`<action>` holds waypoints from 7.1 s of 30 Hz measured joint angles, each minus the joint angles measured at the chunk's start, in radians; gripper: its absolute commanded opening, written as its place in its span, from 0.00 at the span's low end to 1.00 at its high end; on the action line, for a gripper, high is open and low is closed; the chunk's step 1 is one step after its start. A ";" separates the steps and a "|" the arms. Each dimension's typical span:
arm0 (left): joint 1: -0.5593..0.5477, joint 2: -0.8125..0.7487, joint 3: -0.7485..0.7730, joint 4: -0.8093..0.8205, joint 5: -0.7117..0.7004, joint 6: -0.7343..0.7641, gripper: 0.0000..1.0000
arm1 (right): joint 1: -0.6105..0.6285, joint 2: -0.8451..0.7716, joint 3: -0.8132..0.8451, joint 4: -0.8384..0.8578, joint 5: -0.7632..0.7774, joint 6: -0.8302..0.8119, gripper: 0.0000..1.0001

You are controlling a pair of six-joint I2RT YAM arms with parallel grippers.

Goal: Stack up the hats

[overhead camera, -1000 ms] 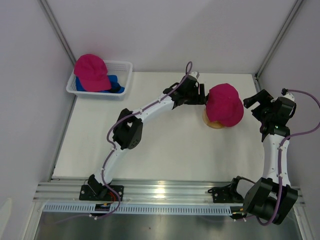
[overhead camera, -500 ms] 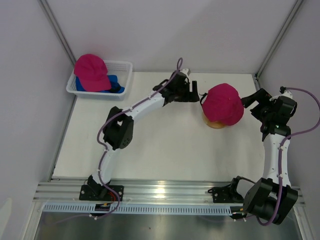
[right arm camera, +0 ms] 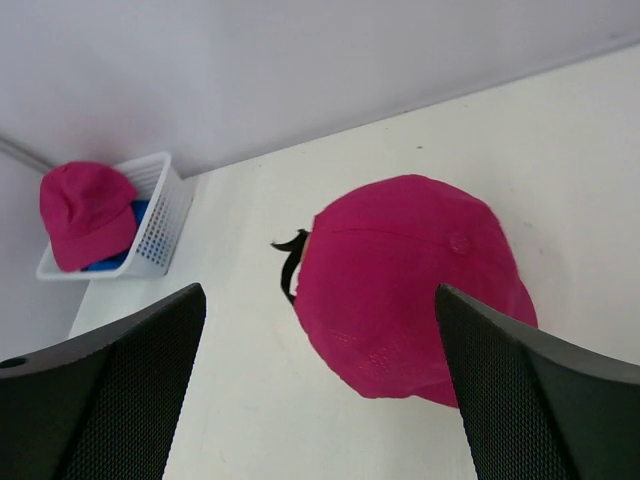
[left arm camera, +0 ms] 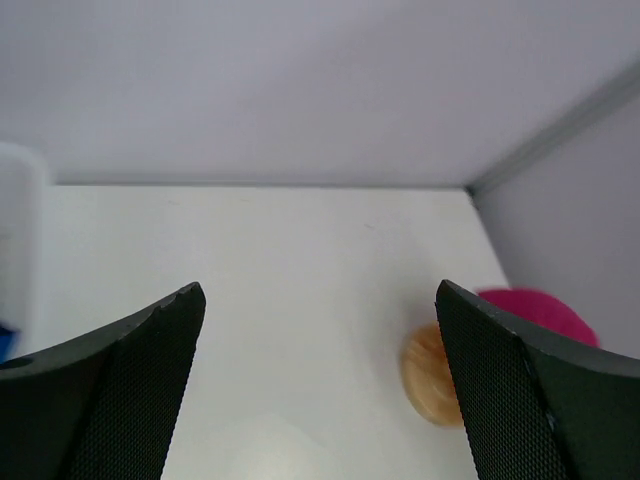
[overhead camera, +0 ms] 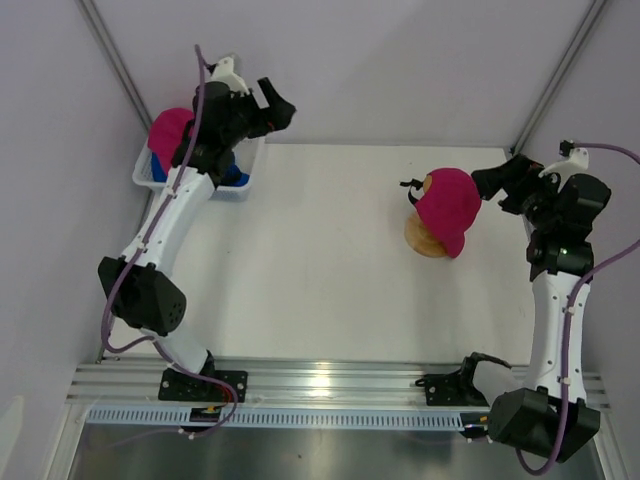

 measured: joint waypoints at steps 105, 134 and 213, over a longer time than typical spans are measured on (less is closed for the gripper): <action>-0.137 0.172 0.283 0.008 0.248 -0.195 0.01 | 0.388 -0.112 -0.255 0.174 0.303 0.183 1.00; -0.307 -0.270 -0.290 0.299 -0.584 -0.767 0.01 | 1.023 -0.021 -0.333 0.543 0.467 -0.384 1.00; -0.046 0.056 0.226 -0.443 0.621 0.592 0.66 | 0.773 0.053 -0.291 0.787 -0.097 -1.300 0.00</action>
